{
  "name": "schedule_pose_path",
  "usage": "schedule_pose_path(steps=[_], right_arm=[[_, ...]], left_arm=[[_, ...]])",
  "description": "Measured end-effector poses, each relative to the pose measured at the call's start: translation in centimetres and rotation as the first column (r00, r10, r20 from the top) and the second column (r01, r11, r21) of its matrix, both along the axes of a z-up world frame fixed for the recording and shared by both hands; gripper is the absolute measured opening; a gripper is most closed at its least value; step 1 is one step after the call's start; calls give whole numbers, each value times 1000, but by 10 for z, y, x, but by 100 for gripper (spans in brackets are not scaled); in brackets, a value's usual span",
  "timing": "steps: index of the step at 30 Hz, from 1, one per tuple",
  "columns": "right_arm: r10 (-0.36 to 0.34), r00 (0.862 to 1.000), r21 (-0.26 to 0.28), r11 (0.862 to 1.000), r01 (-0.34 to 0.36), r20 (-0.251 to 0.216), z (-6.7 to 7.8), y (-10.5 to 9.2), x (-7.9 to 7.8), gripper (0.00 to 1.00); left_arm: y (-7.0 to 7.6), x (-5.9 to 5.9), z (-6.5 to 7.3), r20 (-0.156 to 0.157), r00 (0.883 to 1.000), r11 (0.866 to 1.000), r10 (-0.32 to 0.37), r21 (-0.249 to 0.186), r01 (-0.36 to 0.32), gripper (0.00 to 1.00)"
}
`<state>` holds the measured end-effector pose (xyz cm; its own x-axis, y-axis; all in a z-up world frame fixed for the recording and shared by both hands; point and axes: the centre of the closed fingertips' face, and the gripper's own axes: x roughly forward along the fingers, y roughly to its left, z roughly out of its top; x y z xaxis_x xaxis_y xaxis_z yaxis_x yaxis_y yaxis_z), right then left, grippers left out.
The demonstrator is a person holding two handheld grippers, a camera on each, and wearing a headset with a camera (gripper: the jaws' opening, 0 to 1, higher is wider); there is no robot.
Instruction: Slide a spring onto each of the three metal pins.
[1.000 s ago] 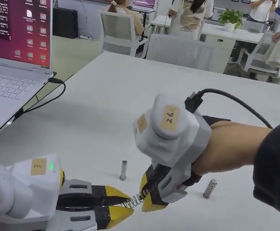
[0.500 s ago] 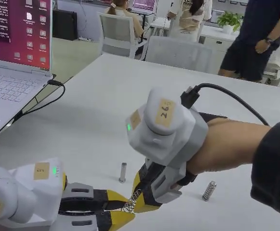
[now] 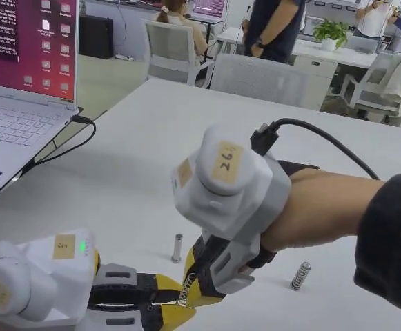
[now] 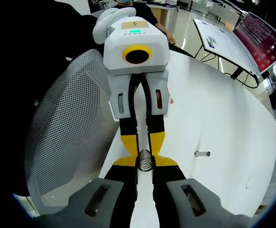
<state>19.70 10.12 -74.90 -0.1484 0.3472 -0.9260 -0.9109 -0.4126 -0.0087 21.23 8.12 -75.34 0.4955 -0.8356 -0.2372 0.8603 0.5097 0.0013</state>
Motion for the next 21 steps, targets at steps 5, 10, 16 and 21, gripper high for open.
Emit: schedule_pose_path(steps=[5, 10, 16, 21], right_arm=[[0, 1000, -1, 1000, 0, 3, -1, 2, 0, 8], [5, 1000, -4, 1000, -5, 5, -3, 2, 1, 8], [10, 1000, -9, 1000, -10, 6, -4, 2, 2, 8], [5, 1000, -7, 1000, -5, 7, -4, 3, 5, 8]], left_arm=[[0, 1, -2, -1, 1000, 1000, 3, 2, -3, 3], [1, 1, -3, -4, 1000, 1000, 6, 3, -6, 3], [1, 3, -5, -9, 1000, 1000, 11, 0, -11, 3], [2, 4, -9, -20, 1000, 1000, 14, 2, -14, 8]])
